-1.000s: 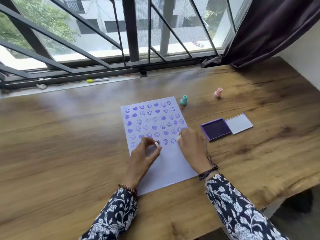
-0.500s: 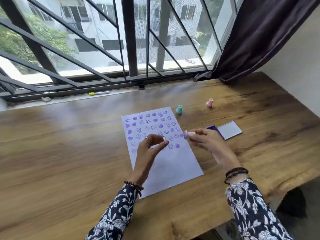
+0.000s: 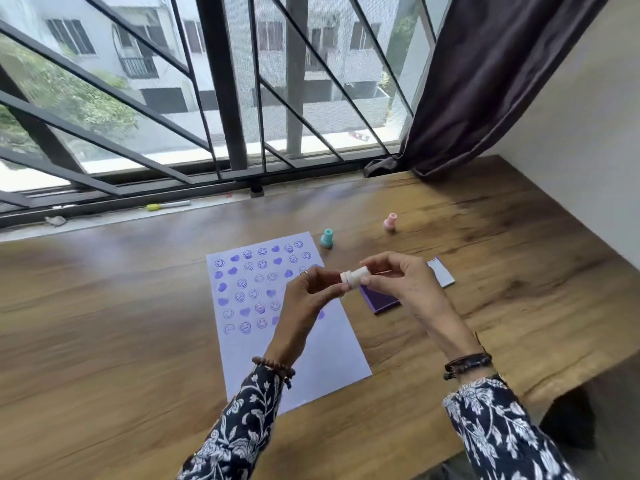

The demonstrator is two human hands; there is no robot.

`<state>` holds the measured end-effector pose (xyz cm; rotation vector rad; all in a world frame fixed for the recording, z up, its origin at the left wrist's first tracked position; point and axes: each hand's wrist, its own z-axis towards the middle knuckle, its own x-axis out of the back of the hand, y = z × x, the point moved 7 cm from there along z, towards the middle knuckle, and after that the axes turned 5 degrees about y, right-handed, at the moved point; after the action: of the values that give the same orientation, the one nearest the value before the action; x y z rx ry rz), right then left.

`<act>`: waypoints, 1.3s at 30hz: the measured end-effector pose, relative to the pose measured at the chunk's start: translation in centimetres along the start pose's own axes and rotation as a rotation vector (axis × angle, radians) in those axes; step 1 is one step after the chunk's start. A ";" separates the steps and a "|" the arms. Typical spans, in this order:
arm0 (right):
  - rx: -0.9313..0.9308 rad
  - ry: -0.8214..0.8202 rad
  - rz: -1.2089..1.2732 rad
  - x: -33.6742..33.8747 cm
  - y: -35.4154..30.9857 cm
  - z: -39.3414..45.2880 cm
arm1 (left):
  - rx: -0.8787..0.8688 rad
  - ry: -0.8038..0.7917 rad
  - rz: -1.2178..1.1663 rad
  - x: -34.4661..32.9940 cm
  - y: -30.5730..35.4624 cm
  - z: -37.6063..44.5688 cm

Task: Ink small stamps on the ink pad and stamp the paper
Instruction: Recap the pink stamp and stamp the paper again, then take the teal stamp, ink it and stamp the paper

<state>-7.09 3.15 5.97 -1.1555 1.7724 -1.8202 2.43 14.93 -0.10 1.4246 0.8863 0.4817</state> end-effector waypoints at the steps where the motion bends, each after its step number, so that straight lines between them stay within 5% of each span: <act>1: 0.004 -0.001 0.007 0.4 0.1 0.3 | -0.013 -0.003 0.007 -0.4 0.2 0.4; 20: -0.113 -0.062 0.291 4.4 6.6 9.5 | 0.108 0.141 -0.034 -7.1 -4.2 7.2; 30: -0.032 0.155 0.016 4.6 9.5 18.0 | -0.110 0.370 0.806 -8.8 -5.0 14.1; 34: -0.007 0.198 -0.039 4.8 9.9 19.7 | -0.147 0.343 0.932 -10.3 -5.0 16.1; 39: 0.070 0.443 -0.081 6.8 9.6 17.1 | -0.107 0.392 0.887 -9.6 -5.0 14.3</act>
<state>-1.25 -14.61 -2.98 -0.8537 1.8877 -2.3056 6.50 -2.14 -3.85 1.6046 0.4661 1.4881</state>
